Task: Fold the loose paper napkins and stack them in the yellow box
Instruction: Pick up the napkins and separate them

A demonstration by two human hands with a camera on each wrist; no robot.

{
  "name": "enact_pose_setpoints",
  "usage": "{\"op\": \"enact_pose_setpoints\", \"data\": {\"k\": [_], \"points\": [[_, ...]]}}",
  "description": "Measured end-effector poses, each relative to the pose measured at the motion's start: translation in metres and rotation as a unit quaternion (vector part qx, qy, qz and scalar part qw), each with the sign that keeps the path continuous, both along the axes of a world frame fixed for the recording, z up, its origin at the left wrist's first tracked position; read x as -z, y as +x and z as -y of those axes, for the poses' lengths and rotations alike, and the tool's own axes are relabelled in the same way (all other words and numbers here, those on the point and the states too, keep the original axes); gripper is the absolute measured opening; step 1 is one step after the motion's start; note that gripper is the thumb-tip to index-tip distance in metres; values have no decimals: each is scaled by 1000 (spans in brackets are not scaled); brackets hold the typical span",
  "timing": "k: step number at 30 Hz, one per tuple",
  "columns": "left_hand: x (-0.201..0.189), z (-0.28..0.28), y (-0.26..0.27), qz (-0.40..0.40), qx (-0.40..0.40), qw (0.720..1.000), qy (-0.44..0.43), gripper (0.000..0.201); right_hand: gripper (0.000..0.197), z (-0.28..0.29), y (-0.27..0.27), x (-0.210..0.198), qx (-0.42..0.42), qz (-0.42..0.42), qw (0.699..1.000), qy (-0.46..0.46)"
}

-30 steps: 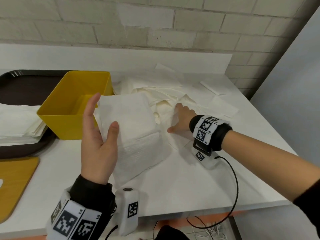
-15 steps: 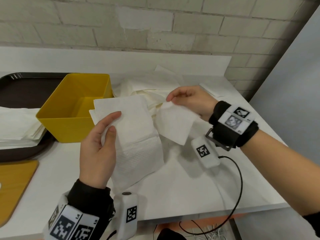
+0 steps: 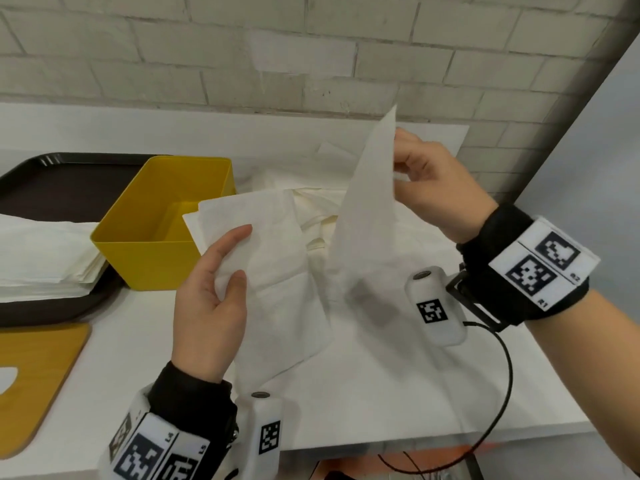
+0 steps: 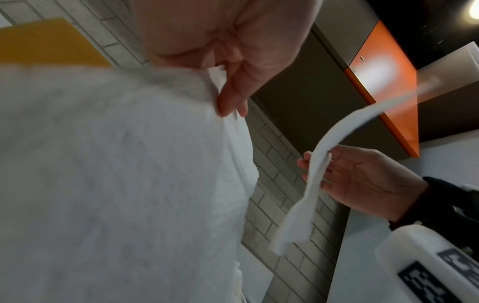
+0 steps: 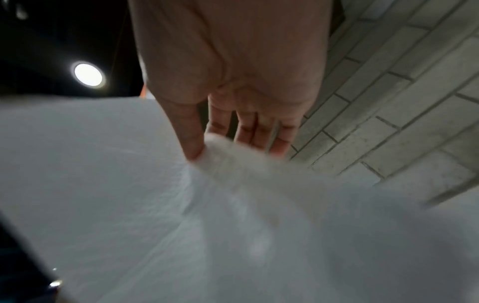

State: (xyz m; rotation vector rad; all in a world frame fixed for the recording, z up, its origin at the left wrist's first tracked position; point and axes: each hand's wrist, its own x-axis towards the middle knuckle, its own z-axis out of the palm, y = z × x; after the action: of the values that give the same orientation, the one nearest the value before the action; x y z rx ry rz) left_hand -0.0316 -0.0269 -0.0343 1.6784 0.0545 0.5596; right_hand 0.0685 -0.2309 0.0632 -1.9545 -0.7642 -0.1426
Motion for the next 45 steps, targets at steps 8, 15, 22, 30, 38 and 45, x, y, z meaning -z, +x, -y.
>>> {"op": "enact_pose_setpoints", "data": {"k": [8,15,22,30,38,45], "points": [[-7,5,1,37,26,997,-70,57,15,-25,-19,10,-23,-160,977,141],[-22,21,1,38,51,989,-132,26,11,-46,-24,50,35,-174,984,23],[-8,26,8,31,58,994,-91,37,29,-54,-30,60,41,-159,986,-33],[-9,23,14,78,28,992,-94,61,24,-46,-25,62,-9,-243,970,-6],[-9,-7,10,81,2,994,-72,64,18,-35,-14,27,-76,-43,959,-270],[4,-16,-3,-79,36,994,69,31,19,-60,-22,14,-93,69,861,-494]]}}
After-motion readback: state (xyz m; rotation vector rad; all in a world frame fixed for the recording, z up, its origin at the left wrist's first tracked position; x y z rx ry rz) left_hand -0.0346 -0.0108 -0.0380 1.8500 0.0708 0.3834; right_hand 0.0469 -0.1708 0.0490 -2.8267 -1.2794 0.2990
